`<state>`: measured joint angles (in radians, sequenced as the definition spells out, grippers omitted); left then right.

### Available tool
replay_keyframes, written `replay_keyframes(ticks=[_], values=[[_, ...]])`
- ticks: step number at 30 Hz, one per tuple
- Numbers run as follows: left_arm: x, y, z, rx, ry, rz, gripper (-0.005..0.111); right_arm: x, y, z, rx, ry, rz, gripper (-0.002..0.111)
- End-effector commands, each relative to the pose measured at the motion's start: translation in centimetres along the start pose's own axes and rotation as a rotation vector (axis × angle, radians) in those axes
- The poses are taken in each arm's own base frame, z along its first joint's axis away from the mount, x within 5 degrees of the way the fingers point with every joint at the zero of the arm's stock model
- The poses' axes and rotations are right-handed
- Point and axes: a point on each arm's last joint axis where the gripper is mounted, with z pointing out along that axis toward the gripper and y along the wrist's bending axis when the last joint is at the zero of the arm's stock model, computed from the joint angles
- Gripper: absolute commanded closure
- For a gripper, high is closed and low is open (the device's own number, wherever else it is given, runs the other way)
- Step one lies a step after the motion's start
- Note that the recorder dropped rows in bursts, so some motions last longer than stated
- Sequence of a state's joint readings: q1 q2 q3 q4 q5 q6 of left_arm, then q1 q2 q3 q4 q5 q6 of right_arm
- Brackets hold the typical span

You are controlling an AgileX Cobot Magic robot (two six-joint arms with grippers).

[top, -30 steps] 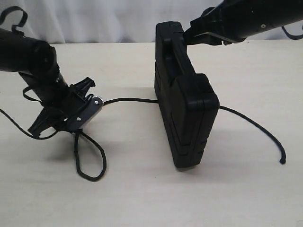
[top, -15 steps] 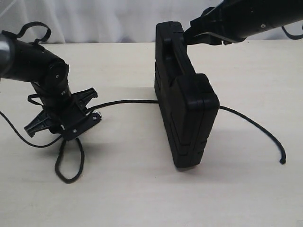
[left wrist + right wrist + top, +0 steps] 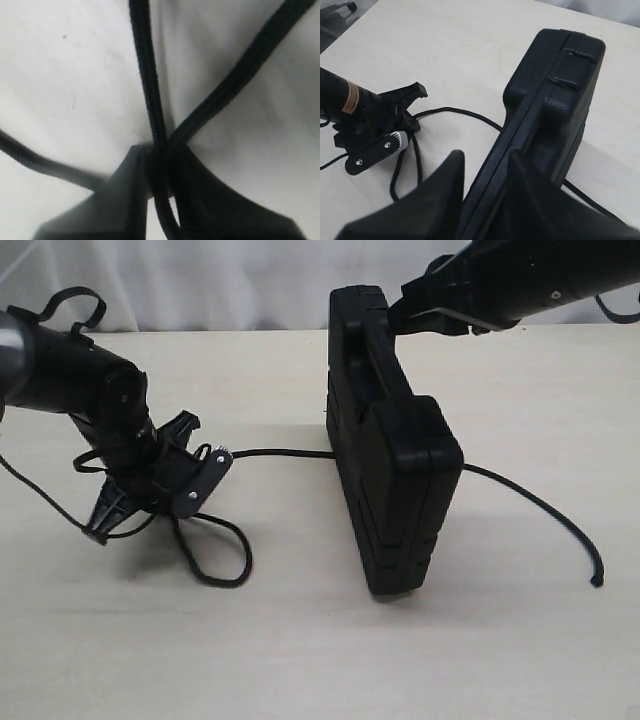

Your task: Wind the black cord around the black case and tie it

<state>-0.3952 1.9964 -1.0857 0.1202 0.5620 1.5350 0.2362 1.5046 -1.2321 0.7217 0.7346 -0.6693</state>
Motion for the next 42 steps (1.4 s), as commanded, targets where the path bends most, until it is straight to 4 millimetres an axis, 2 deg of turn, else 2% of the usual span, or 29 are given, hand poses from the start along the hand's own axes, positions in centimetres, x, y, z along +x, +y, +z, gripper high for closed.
replay_keyframes(ticks=[1,6,12,16,21,24,28,33,42], values=[[-0.7,0.5,0.6,-0.048,-0.081,-0.401,0.107,0.0,-0.1,0.0,0.004,-0.004,-0.007,0.080],[-0.7,0.9,-0.5,-0.082,-0.102,-0.483,0.107,0.0,-0.1,0.0,0.004,-0.004,-0.007,0.080],[-0.6,1.7,-4.4,-0.200,-0.166,-0.596,0.107,0.0,-0.1,0.0,0.004,-0.004,-0.007,0.080],[-0.8,2.2,-6.2,-0.267,-0.232,-0.676,0.107,-0.1,0.0,-0.3,0.012,-0.015,-0.013,0.080],[-1.2,3.1,-7.2,-0.273,-0.323,-0.790,0.107,-1.0,0.2,-2.9,0.116,-0.100,-0.017,0.080],[-1.7,4.3,-8.5,-0.260,-0.420,-0.884,0.107,-1.2,0.4,-4.3,0.172,-0.130,-0.011,0.080],[-2.1,5.4,-10.4,-0.211,-0.474,-0.889,0.107,-1.2,0.5,-5.1,0.199,-0.139,-0.004,0.080],[-2.4,5.5,-11.1,-0.168,-0.485,-0.863,0.107,-1.1,0.6,-5.1,0.196,-0.130,-0.003,0.080],[-2.4,5.4,-11.1,-0.152,-0.483,-0.853,0.107,-0.9,0.6,-5.1,0.186,-0.114,0.023,0.080]])
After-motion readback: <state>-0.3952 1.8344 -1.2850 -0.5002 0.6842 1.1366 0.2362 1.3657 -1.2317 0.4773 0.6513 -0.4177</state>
